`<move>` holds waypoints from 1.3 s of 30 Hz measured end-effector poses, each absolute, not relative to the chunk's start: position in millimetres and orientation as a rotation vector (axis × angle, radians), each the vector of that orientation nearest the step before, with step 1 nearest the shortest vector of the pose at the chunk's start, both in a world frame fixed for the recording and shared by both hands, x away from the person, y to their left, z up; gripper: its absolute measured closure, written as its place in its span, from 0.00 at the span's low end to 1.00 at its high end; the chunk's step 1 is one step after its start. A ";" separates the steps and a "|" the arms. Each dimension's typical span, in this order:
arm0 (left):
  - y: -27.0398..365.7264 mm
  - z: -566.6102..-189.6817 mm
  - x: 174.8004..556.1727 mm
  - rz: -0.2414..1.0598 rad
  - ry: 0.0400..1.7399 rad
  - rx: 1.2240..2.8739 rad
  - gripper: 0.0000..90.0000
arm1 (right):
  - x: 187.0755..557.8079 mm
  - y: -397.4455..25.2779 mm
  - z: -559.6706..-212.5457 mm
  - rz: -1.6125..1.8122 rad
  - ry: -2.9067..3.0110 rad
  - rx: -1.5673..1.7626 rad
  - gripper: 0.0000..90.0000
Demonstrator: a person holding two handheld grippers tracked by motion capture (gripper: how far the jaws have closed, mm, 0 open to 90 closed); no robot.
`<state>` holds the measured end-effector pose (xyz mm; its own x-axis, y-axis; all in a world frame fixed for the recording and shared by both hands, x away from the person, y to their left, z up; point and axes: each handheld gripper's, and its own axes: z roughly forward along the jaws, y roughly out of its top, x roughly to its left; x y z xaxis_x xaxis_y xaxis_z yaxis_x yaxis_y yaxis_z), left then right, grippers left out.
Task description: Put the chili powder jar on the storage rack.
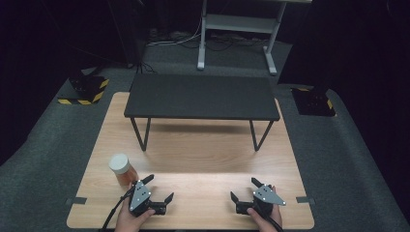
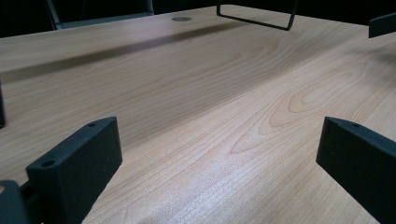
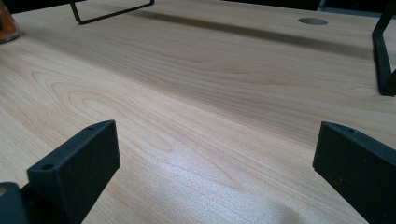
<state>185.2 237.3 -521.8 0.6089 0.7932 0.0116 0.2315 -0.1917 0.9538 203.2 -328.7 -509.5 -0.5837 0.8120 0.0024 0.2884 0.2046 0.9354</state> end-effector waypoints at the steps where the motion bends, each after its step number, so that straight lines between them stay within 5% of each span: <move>1: 237.6 -521.8 185.5 0.633 0.843 1.732 0.01 | 203.7 -329.2 -509.4 1.375 1.985 1.022 0.00; 15: 238.5 -523.9 184.1 0.643 0.809 1.726 0.01 | 203.5 -330.3 -510.5 1.386 1.985 1.013 0.00; 39: 270.1 -475.7 164.1 0.810 0.777 1.450 0.01 | 203.5 -330.0 -510.3 1.382 1.987 1.008 0.00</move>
<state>164.1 270.1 -475.7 0.5283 0.8485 0.0309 -0.0042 -0.0338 0.9994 203.5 -330.0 -510.3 -0.5918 0.8061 0.0024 0.2827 0.2047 0.9371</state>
